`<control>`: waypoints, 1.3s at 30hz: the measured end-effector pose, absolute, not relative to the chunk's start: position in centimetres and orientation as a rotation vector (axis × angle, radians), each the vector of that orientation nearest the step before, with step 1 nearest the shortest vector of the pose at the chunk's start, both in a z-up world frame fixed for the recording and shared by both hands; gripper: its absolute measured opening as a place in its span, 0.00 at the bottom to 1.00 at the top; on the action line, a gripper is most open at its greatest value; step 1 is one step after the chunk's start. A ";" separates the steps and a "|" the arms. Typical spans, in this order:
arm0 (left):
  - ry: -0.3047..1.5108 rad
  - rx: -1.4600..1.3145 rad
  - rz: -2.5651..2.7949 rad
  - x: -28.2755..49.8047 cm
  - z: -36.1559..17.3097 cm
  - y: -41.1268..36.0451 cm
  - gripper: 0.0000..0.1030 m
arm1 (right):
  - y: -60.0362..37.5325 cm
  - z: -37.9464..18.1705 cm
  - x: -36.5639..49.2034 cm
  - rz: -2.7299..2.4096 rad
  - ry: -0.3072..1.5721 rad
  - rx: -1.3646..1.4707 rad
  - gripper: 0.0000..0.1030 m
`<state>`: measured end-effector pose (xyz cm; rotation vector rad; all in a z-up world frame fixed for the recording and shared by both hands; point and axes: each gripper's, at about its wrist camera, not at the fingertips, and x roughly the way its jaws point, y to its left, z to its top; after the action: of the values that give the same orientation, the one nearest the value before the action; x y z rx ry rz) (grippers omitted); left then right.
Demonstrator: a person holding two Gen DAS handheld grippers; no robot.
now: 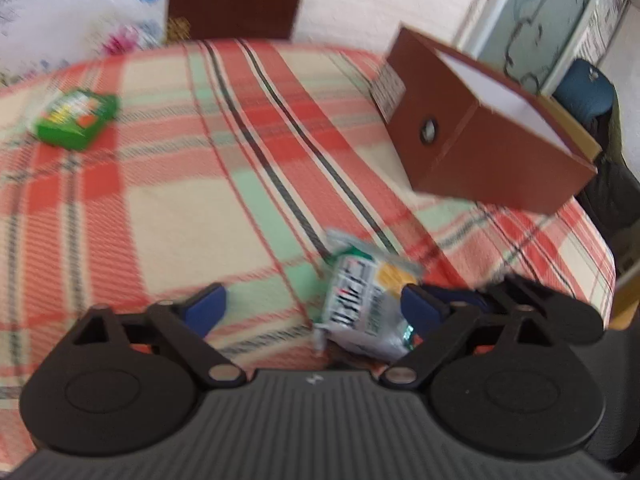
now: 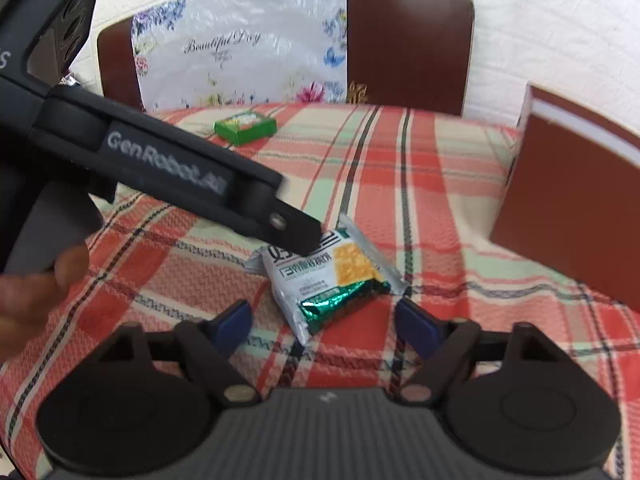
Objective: Organize objects
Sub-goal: 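Hold the cracker packet up with the right gripper while the left gripper grasps it, then carry the cracker packet into the brown box and open the left gripper, then reach the right gripper to the green plant box and grasp it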
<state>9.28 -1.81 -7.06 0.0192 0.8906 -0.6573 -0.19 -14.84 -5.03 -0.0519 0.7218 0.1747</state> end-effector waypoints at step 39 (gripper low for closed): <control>0.705 -0.109 0.074 17.3 -6.4 16.5 0.78 | -12.5 0.3 4.6 0.230 0.367 -0.117 0.75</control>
<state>17.31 16.54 -6.44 -0.1095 0.7048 0.0743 4.58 -12.47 0.35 -0.1170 0.3669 0.2300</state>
